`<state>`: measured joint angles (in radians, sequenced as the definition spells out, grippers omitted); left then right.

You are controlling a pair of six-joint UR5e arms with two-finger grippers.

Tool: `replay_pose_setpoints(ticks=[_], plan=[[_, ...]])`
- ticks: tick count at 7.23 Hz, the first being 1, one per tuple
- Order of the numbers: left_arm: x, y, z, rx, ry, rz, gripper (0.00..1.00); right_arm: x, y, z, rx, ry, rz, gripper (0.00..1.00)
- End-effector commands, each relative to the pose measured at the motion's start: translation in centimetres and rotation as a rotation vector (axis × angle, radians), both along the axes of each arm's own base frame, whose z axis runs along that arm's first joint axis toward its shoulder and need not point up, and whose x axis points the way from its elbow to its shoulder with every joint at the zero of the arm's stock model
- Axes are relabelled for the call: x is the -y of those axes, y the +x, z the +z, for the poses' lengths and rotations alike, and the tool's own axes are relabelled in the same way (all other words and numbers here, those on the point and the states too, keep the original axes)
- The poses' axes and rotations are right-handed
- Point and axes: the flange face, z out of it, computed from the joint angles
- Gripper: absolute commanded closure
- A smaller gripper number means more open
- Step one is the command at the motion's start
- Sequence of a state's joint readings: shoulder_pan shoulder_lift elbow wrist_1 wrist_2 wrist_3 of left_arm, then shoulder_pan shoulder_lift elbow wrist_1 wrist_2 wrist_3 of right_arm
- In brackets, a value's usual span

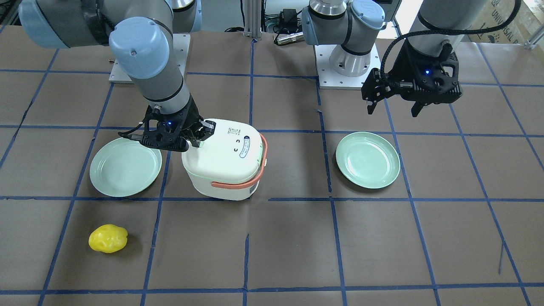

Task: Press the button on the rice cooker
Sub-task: 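Raise the right gripper away from the cooker as the lid opens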

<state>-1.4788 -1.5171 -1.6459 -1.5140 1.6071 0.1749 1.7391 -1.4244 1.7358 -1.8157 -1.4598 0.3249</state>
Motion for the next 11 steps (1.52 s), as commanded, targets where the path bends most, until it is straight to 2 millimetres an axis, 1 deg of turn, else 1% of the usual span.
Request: replay_pose_setpoints(ticks=[1, 3, 5, 6, 8, 9, 10, 11], plan=[[0.0, 0.0, 0.0, 0.001, 0.000, 0.000, 0.00, -0.1, 0.0, -0.1, 0.000, 0.002, -0.004, 0.92], [0.0, 0.0, 0.0, -0.001, 0.000, 0.000, 0.00, -0.1, 0.0, 0.0, 0.002, 0.000, -0.011, 0.92], [0.0, 0.0, 0.0, 0.001, 0.000, 0.000, 0.00, 0.1, 0.2, 1.0, 0.011, -0.024, -0.006, 0.90], [0.0, 0.0, 0.0, 0.001, 0.000, 0.000, 0.00, 0.4, 0.2, 2.4, 0.013, -0.046, -0.003, 0.87], [0.0, 0.0, 0.0, 0.001, 0.000, 0.000, 0.00, 1.8, -0.1, 7.0, 0.010, -0.055, -0.002, 0.84], [0.0, 0.0, 0.0, 0.001, 0.000, 0.000, 0.00, 2.3, -0.8, 9.2, -0.006, -0.045, 0.011, 0.82], [0.0, 0.0, 0.0, 0.001, 0.000, 0.000, 0.00, 2.6, -2.0, 11.0, -0.018, -0.034, 0.035, 0.81], [0.0, 0.0, 0.0, 0.001, 0.000, 0.000, 0.00, 3.1, -3.5, 12.2, -0.033, -0.030, 0.025, 0.77]])
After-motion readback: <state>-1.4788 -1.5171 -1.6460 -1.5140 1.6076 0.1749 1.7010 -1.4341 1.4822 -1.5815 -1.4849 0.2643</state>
